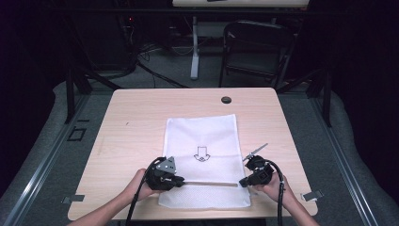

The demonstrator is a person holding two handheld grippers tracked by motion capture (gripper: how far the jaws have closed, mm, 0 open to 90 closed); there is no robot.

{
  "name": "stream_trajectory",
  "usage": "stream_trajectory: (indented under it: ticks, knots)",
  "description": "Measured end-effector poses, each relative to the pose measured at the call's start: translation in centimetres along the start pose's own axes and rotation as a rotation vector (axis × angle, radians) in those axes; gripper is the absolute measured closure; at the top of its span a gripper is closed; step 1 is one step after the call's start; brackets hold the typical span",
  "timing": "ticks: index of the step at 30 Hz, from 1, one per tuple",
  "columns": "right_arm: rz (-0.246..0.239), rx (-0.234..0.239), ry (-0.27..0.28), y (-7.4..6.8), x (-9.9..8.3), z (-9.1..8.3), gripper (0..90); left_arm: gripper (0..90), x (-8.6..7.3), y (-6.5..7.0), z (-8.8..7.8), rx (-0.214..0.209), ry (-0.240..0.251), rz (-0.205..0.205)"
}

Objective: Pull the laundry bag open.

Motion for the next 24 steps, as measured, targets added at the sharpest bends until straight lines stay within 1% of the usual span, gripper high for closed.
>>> stream_trajectory:
  ticks: [2,3,5,6,7,8,9,11,12,15,16,18,19,20,21,22,23,24]
  knots:
    - [0.000,0.000,-0.001,0.0,0.0,0.0,90.0,82.2,-0.1,-0.1,-0.1,0.006,-0.003,-0.002]
    - [0.000,-0.002,-0.001,0.0,0.0,0.0,90.0,82.3,-0.2,-0.1,-0.1,0.000,0.001,-0.007]
    - [0.001,-0.002,-0.001,0.0,0.0,0.0,90.0,82.2,-0.3,-0.1,-0.2,0.008,-0.006,-0.005]
    - [0.001,-0.004,-0.002,0.0,0.0,0.0,90.0,82.2,-0.4,-0.1,-0.3,0.000,0.001,-0.008]
    - [0.013,-0.001,0.011,-0.1,0.0,0.1,90.0,82.3,-0.4,-0.1,-0.3,0.002,-0.005,-0.006]
    - [0.008,-0.007,0.004,-0.1,0.0,0.1,90.0,82.2,-0.4,-0.1,-0.3,0.002,0.002,-0.008]
    - [0.001,-0.005,-0.002,0.0,0.0,0.0,90.0,82.2,-0.5,-0.2,-0.4,0.006,-0.003,-0.007]
    - [0.001,-0.005,0.000,0.0,0.0,0.0,90.0,82.2,-0.6,-0.2,-0.5,0.003,-0.001,-0.011]
    - [0.001,-0.005,0.001,-0.1,0.0,0.0,90.0,82.2,-0.7,-0.3,-0.5,0.007,-0.011,-0.009]
    - [0.000,-0.007,-0.001,-0.1,0.0,0.0,90.0,82.2,-1.0,-0.3,-0.7,0.010,-0.009,-0.012]
    - [-0.011,-0.019,-0.014,0.0,0.0,-0.1,90.0,82.2,-1.1,-0.3,-0.7,0.009,-0.008,-0.018]
    - [-0.009,-0.016,-0.015,0.0,0.0,-0.1,90.0,82.2,-1.3,-0.3,-0.9,0.012,-0.015,-0.016]
    - [-0.003,-0.015,-0.009,0.0,0.0,0.0,90.0,82.2,-1.3,-0.3,-1.0,0.008,-0.008,-0.022]
    - [-0.001,-0.015,-0.006,0.0,0.0,0.0,90.0,82.2,-1.4,-0.3,-1.0,0.014,-0.017,-0.019]
    - [-0.003,-0.016,-0.006,0.0,0.0,0.0,90.0,82.2,-1.4,-0.3,-1.0,0.019,-0.018,-0.017]
    - [-0.009,-0.019,-0.017,0.0,0.0,-0.1,90.0,82.2,-1.5,-0.4,-1.1,0.013,-0.010,-0.026]
    - [-0.011,-0.019,-0.014,0.0,0.0,-0.1,90.0,82.2,-1.5,-0.4,-1.2,0.018,-0.021,-0.020]
    - [-0.010,-0.019,-0.014,0.0,0.0,-0.1,90.0,82.2,-1.6,-0.4,-1.2,0.016,-0.016,-0.018]
Point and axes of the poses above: each handheld gripper's, and its own axes: z roughly forward along the jaws, x roughly out of its top, y roughly to its right, the point moved 5 cm from there along z, roughly forward along the jaws, and after that the axes turned 3 degrees about z, right-handed, at the moved point
